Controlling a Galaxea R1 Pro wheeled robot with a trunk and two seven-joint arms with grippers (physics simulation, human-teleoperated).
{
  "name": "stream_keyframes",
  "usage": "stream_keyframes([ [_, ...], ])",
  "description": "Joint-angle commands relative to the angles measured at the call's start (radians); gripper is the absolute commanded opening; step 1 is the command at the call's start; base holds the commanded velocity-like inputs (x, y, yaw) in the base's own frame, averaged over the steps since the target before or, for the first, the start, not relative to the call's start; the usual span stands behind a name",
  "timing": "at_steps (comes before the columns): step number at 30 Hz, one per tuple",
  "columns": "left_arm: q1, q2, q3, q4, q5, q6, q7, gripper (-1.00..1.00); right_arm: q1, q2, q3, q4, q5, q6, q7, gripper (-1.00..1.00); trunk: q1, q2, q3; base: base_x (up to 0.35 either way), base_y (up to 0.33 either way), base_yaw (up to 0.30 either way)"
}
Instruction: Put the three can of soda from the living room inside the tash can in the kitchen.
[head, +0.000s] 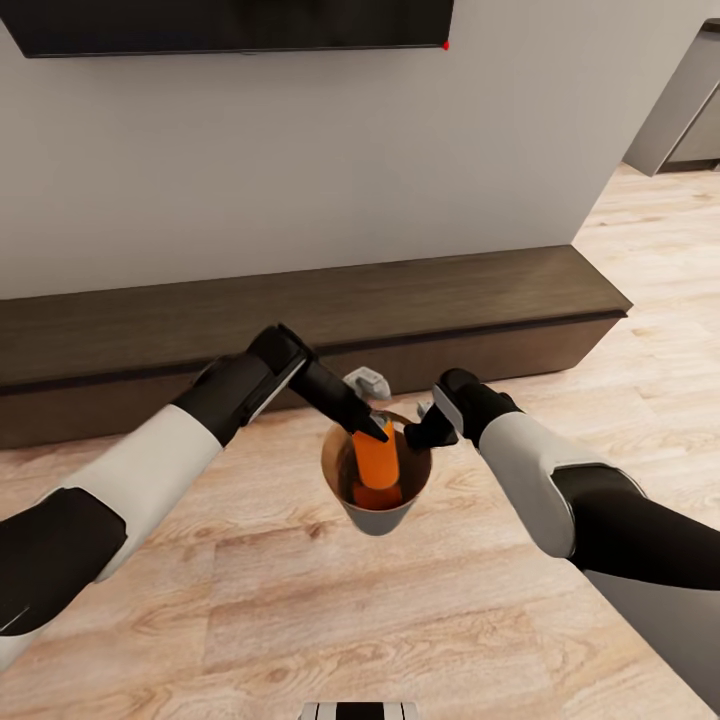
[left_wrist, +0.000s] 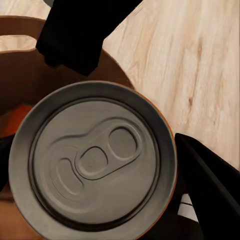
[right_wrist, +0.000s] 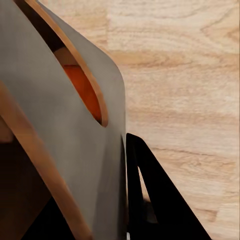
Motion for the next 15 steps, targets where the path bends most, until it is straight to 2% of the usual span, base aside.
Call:
stream_keyframes([
  [1,0.000,0.000,-0.011,0.000,0.000,-0.007,0.002,-1.00,-0.008,0.001,-0.007,0.004,-0.021,0.001,0.007,-1.00,0.000,0.000,0.000,0.000,0.000,0.000],
  [6,0.002,0.000,-0.033,0.000,-0.001,-0.053,0.006,-1.00,-0.046,0.013,-0.011,0.028,-0.027,0.001,0.011,-1.00,0.000,0.000,0.000,0.000,0.000,0.000],
  [11,0.008,0.001,-0.046,-0.001,0.000,-0.067,0.012,-1.00,-0.070,0.025,-0.012,0.046,-0.047,0.001,0.012,-1.00,0.000,0.000,0.000,0.000,0.000,0.000],
  [15,0.025,0.002,-0.114,0.000,-0.001,-0.083,0.018,-1.00,-0.076,0.026,-0.012,0.050,-0.052,0.001,0.011,-1.00,0.000,0.000,0.000,0.000,0.000,0.000],
])
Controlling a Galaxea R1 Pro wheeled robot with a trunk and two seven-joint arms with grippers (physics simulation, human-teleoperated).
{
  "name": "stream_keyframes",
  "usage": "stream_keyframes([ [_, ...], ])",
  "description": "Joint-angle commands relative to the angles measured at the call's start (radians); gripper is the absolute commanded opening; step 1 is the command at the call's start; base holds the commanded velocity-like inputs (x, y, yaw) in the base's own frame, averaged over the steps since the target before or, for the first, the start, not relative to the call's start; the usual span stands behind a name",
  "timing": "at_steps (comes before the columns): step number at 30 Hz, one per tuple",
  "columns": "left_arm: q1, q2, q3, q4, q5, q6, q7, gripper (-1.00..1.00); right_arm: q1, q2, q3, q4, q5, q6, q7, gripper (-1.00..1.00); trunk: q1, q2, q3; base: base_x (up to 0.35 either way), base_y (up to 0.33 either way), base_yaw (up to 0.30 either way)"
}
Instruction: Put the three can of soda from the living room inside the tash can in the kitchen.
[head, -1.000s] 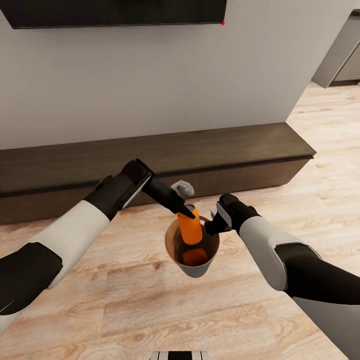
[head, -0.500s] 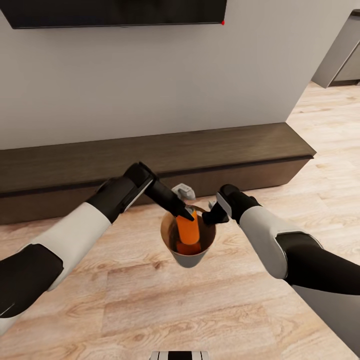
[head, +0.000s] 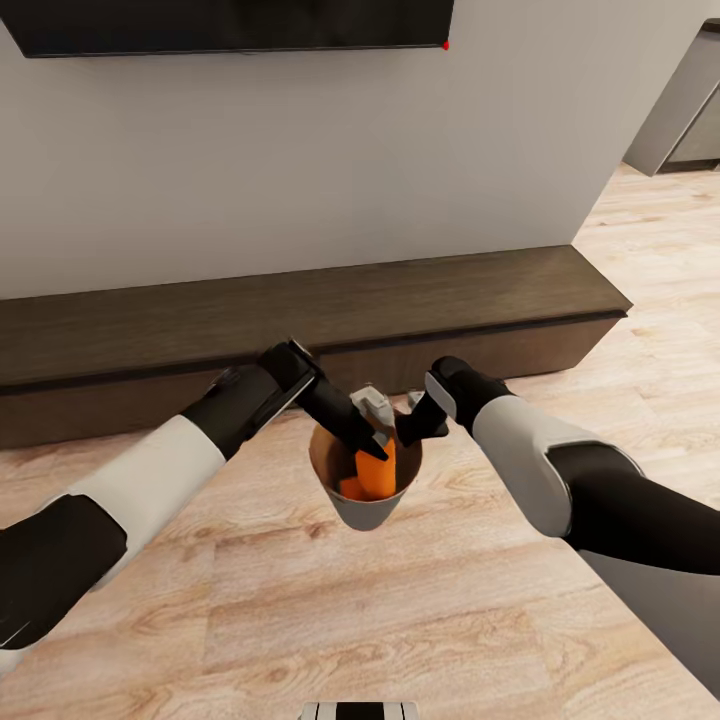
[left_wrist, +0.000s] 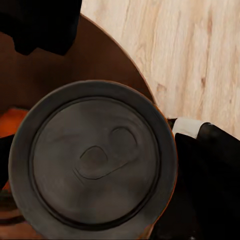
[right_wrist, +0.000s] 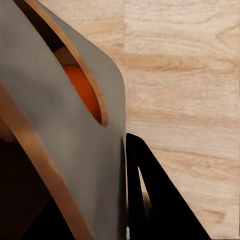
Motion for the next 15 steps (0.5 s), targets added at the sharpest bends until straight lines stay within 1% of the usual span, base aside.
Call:
stream_keyframes([
  [1,0.003,0.001,-0.033,0.000,0.001,0.005,0.000,-1.00,-0.002,0.000,-0.014,-0.027,-0.021,0.001,0.004,-1.00,0.000,0.000,0.000,0.000,0.000,0.000],
  [6,0.006,0.004,-0.054,0.001,0.001,-0.002,0.005,-1.00,-0.005,0.000,-0.014,-0.021,-0.022,0.001,0.003,-1.00,0.000,0.000,0.000,0.000,0.000,0.000],
  [10,0.006,0.007,-0.069,0.001,0.001,-0.005,0.025,-1.00,-0.007,-0.001,-0.015,-0.019,-0.022,0.001,0.003,-1.00,0.000,0.000,0.000,0.000,0.000,0.000],
  [15,0.006,0.009,-0.075,0.001,0.001,-0.020,0.032,-1.00,-0.008,-0.001,-0.015,-0.018,-0.022,0.001,0.002,-1.00,0.000,0.000,0.000,0.000,0.000,0.000],
])
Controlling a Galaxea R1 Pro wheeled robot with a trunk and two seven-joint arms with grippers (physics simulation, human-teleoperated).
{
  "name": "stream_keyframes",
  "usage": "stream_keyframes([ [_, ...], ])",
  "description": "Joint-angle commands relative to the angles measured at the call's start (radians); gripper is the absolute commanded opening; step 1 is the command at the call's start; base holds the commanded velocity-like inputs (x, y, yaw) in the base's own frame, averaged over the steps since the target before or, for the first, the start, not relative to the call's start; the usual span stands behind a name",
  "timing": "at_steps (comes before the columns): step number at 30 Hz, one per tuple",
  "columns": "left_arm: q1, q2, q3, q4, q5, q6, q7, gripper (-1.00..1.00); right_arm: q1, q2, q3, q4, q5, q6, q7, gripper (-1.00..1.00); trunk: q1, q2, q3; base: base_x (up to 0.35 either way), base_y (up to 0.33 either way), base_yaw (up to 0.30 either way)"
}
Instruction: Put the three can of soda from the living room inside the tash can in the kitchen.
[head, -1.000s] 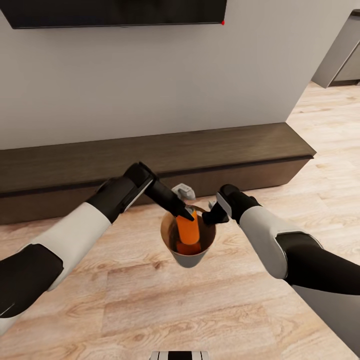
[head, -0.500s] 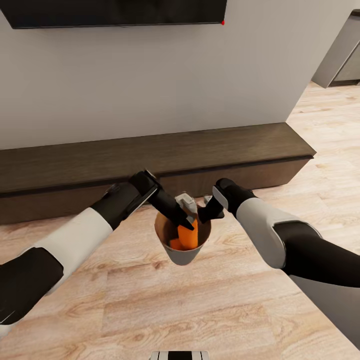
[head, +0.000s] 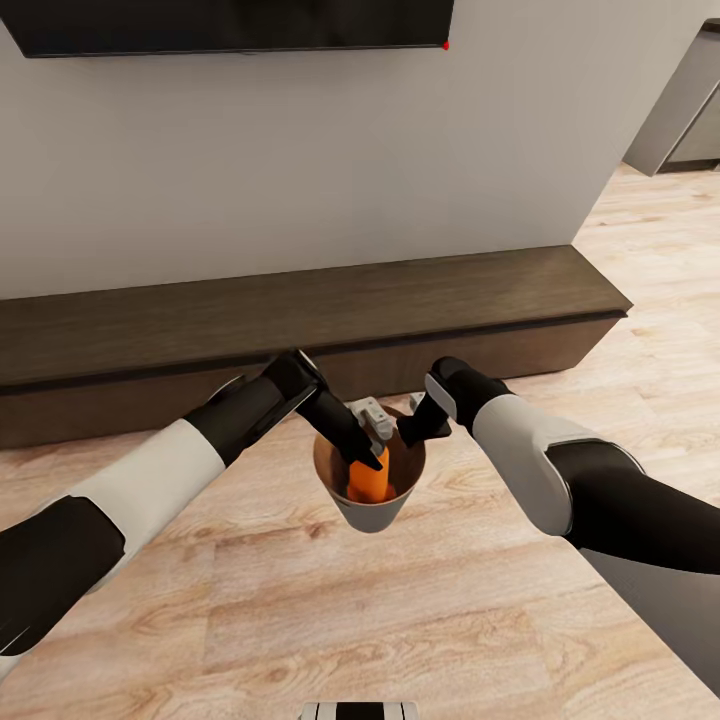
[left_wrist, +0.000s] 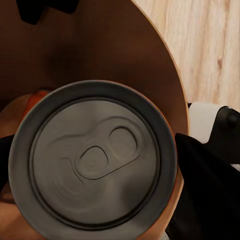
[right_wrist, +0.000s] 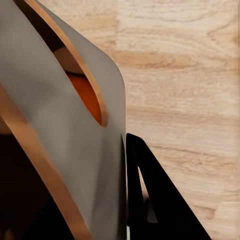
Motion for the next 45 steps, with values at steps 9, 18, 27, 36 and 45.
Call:
stream_keyframes([
  [9,0.002,0.003,-0.003,0.000,0.005,0.006,0.002,-1.00,-0.001,0.000,-0.031,-0.033,-0.037,0.002,0.004,-1.00,0.000,0.000,0.000,0.000,0.000,0.000],
  [18,0.002,0.000,-0.029,0.000,0.005,0.005,0.005,-1.00,-0.002,0.002,-0.032,-0.033,-0.038,0.002,0.004,-1.00,0.000,0.000,0.000,0.000,0.000,0.000],
  [27,0.003,0.000,-0.042,0.000,0.004,0.006,0.011,1.00,-0.003,0.002,-0.034,-0.033,-0.037,0.002,0.004,-1.00,0.000,0.000,0.000,0.000,0.000,0.000],
  [36,0.003,0.001,-0.041,0.004,0.005,0.005,0.012,1.00,-0.003,0.001,-0.033,-0.034,-0.037,0.002,0.004,-1.00,0.000,0.000,0.000,0.000,0.000,0.000],
  [45,0.003,0.052,-0.030,-0.039,0.008,-0.025,0.006,1.00,-0.002,-0.001,-0.034,-0.034,-0.037,0.002,0.005,-1.00,0.000,0.000,0.000,0.000,0.000,0.000],
])
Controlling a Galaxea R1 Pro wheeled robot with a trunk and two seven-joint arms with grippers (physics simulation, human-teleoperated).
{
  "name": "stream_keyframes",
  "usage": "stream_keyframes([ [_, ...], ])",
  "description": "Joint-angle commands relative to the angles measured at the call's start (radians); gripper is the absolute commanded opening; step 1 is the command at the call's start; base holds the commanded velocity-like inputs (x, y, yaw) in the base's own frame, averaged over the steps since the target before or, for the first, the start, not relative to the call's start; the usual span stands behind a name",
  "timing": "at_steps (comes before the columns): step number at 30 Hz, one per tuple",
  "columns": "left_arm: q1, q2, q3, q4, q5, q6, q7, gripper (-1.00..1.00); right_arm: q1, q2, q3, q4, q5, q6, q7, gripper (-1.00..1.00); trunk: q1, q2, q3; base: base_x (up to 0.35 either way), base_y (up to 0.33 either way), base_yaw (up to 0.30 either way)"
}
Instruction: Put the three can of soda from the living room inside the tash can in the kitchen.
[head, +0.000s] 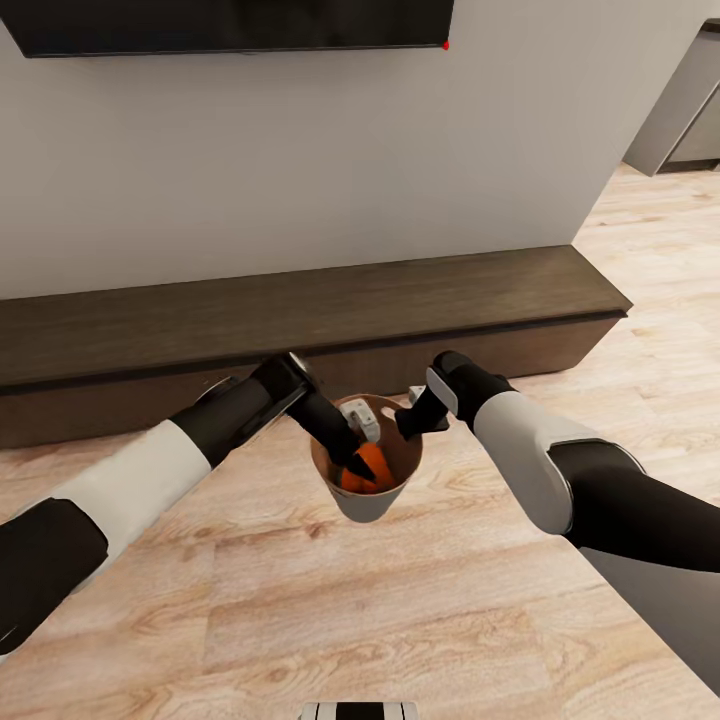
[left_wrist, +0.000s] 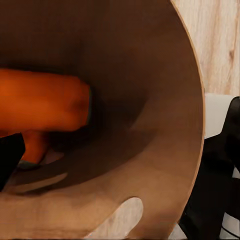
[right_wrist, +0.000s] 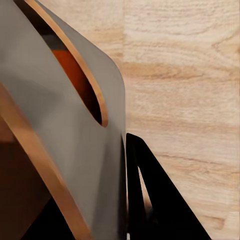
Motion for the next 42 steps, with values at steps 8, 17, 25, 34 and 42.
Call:
stream_keyframes([
  [8,0.033,0.265,0.169,-0.243,0.081,-0.014,-0.052,1.00,0.001,-0.004,-0.012,-0.001,-0.021,0.001,0.006,-1.00,0.000,0.000,0.000,0.000,0.000,0.000],
  [17,0.375,0.383,0.924,-0.377,0.131,-0.182,-0.259,1.00,0.009,-0.010,-0.011,-0.011,-0.020,0.001,0.003,-1.00,0.000,0.000,0.000,0.000,0.000,0.000],
  [25,0.648,0.315,1.043,-0.093,0.091,-0.605,0.532,1.00,0.067,-0.013,-0.008,-0.024,-0.010,0.001,-0.004,-1.00,0.000,0.000,0.000,0.000,0.000,0.000],
  [34,0.768,0.207,1.047,0.159,0.089,-0.989,0.860,1.00,0.202,-0.025,-0.007,-0.074,-0.005,-0.001,-0.016,-1.00,0.000,0.000,0.000,0.000,0.000,0.000],
  [42,0.807,0.201,1.048,0.166,0.092,-1.011,0.830,1.00,0.289,-0.079,-0.004,-0.150,-0.003,-0.015,-0.015,-1.00,0.000,0.000,0.000,0.000,0.000,0.000],
])
